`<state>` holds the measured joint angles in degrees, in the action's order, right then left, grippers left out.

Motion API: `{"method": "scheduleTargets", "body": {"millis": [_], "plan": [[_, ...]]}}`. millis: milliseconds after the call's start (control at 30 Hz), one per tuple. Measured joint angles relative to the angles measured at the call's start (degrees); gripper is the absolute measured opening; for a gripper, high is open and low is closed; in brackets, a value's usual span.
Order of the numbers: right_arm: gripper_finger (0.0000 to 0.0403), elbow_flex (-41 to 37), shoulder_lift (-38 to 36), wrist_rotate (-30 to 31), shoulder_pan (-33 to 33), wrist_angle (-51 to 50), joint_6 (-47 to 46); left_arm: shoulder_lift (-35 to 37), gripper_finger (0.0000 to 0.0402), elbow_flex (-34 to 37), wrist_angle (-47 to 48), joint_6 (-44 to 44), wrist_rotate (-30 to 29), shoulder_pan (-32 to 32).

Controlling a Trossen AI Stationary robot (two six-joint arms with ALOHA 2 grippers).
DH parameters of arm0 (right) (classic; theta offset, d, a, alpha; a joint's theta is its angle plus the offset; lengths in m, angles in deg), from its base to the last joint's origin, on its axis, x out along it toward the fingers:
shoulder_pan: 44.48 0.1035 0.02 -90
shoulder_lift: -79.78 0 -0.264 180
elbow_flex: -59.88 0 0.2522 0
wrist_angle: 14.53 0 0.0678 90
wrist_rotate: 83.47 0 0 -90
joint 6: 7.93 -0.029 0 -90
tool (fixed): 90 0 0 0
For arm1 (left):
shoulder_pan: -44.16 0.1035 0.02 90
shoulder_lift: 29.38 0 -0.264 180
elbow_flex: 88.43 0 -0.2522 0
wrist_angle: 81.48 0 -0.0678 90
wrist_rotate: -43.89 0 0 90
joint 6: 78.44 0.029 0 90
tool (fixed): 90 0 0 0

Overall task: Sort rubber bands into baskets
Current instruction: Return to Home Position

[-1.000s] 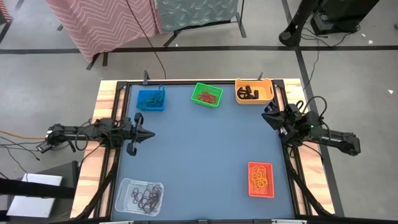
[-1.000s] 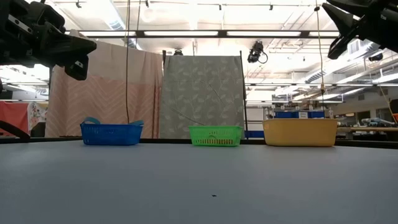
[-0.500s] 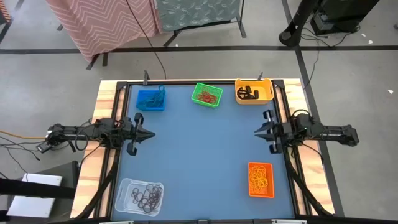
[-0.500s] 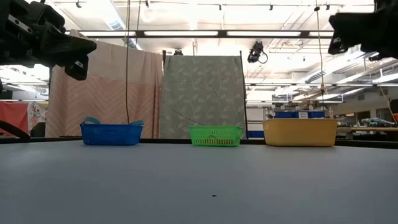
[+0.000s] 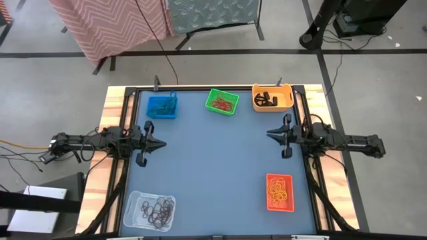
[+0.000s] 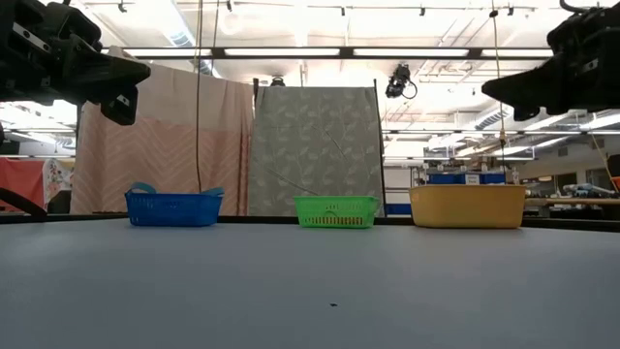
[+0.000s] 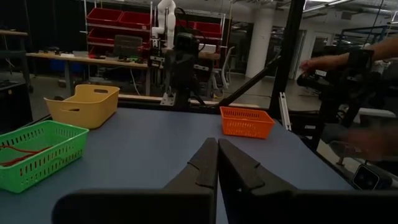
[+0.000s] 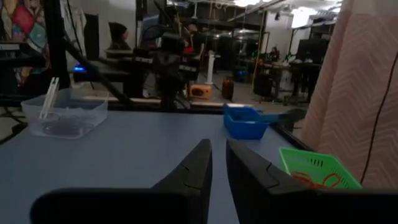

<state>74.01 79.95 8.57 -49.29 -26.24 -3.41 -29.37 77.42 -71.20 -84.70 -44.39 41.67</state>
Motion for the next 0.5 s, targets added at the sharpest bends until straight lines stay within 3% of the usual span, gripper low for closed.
{"method": "scheduleTargets", "body": {"millis": [500], "plan": [[0.0063, 0.0, 0.3, -0.2, -0.7, 0.9, 0.1, 0.0, 0.0017, 0.0, 0.0, 0.0, 0.0, 0.0]]}}
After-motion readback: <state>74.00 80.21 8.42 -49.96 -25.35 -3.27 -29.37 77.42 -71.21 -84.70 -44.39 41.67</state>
